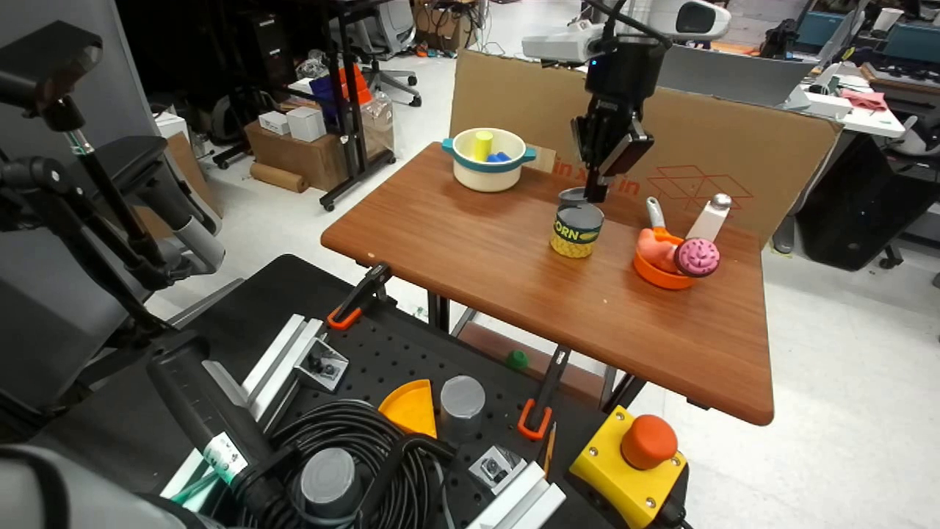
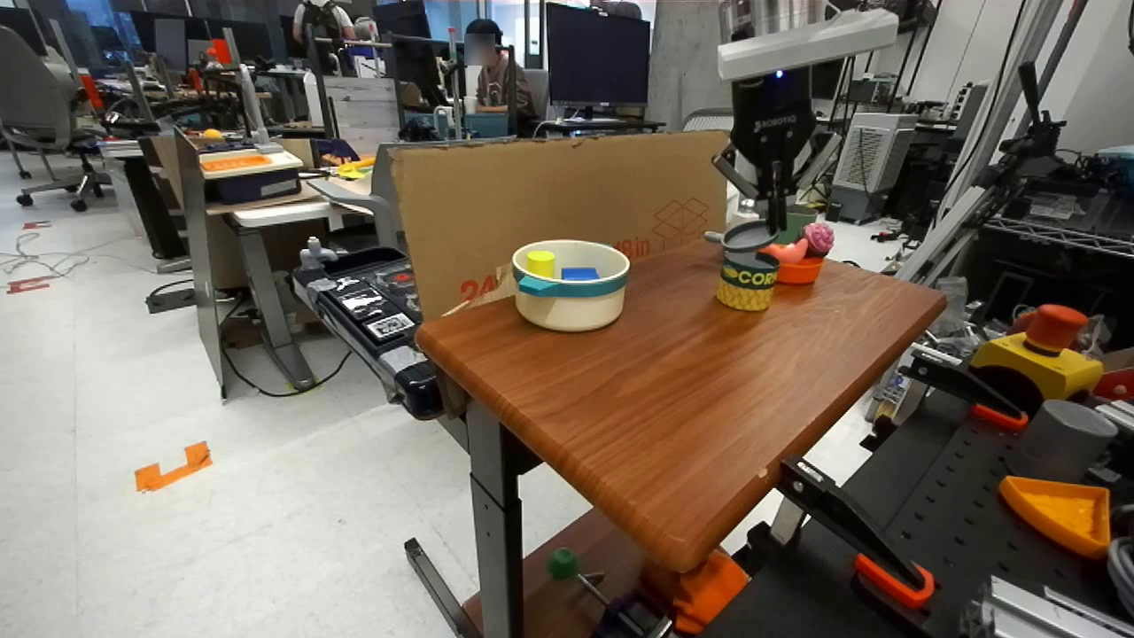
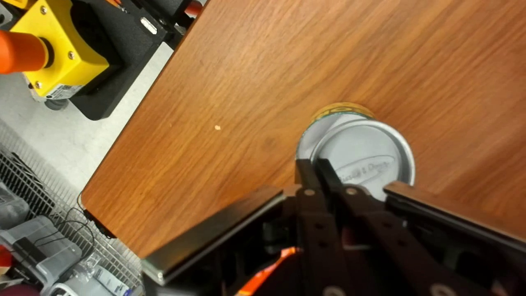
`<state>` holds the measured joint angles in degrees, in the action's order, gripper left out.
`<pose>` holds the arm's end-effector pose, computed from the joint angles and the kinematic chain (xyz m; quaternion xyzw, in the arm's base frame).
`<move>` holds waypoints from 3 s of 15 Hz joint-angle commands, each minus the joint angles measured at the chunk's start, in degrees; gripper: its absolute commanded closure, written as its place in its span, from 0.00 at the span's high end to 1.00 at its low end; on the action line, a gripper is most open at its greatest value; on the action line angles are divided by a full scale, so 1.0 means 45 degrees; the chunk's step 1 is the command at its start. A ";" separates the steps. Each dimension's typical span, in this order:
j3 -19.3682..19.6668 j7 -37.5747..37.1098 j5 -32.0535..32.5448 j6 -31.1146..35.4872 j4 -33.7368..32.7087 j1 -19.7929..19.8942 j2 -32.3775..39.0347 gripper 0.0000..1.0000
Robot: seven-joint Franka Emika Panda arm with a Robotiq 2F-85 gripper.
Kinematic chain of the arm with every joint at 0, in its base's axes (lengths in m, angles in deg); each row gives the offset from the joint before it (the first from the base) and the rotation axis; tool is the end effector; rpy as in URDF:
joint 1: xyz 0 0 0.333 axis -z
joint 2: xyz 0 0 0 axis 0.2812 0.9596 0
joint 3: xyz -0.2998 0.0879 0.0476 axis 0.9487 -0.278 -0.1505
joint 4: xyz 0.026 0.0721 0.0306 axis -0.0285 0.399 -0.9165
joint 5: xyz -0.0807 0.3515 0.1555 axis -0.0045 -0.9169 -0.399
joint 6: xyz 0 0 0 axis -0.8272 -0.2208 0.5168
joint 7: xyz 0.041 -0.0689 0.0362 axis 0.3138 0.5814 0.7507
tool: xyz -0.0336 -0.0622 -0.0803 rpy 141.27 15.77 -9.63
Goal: Uncover the can and put the pink ball inside and the red plush to the white bowl
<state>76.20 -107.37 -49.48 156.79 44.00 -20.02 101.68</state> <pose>0.5726 -0.0496 0.2590 0.9194 -0.3691 -0.0777 0.1119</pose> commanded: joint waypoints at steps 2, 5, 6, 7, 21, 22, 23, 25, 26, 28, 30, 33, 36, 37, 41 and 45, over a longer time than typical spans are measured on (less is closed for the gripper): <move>-0.0256 0.0266 0.0447 0.0312 0.0826 -0.0051 -0.1469 0.01; -0.0454 0.0298 0.0421 0.0421 0.0979 0.0053 -0.1815 0.01; -0.0550 0.0443 0.0157 0.0483 0.1003 0.0126 -0.1862 0.01; -0.0615 0.0545 -0.0024 0.0493 0.1017 0.0167 -0.1883 0.01; -0.1014 0.1052 0.0049 0.1971 0.1706 -0.0346 -0.1828 0.01; -0.1053 0.0935 0.0183 0.1934 0.1649 -0.0438 -0.1783 0.01; -0.1097 0.0841 0.0307 0.1895 0.1608 -0.0536 -0.1763 0.01; -0.1219 0.0674 0.0536 0.1874 0.1612 -0.0733 -0.1787 0.01; -0.1282 0.0608 0.0640 0.1876 0.1640 -0.0831 -0.1810 0.01; -0.1451 0.0497 0.0863 0.1936 0.1739 -0.1029 -0.1894 0.01; -0.1618 0.0503 0.1011 0.1980 0.1849 -0.1211 -0.2034 0.01; -0.1881 0.0801 0.1216 0.2142 0.2278 -0.1396 -0.2515 0.01; -0.2077 0.0568 0.1488 0.2567 0.2456 -0.1474 -0.2706 0.01; -0.2116 0.0520 0.1478 0.2652 0.2431 -0.1456 -0.2687 0.01; -0.2050 -0.0063 0.1585 0.3760 0.2305 -0.1401 -0.2353 0.01; -0.1901 -0.0686 0.1764 0.4934 0.2130 -0.1420 -0.1821 0.01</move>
<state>67.18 -108.06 -42.93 175.18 54.01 -26.54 91.72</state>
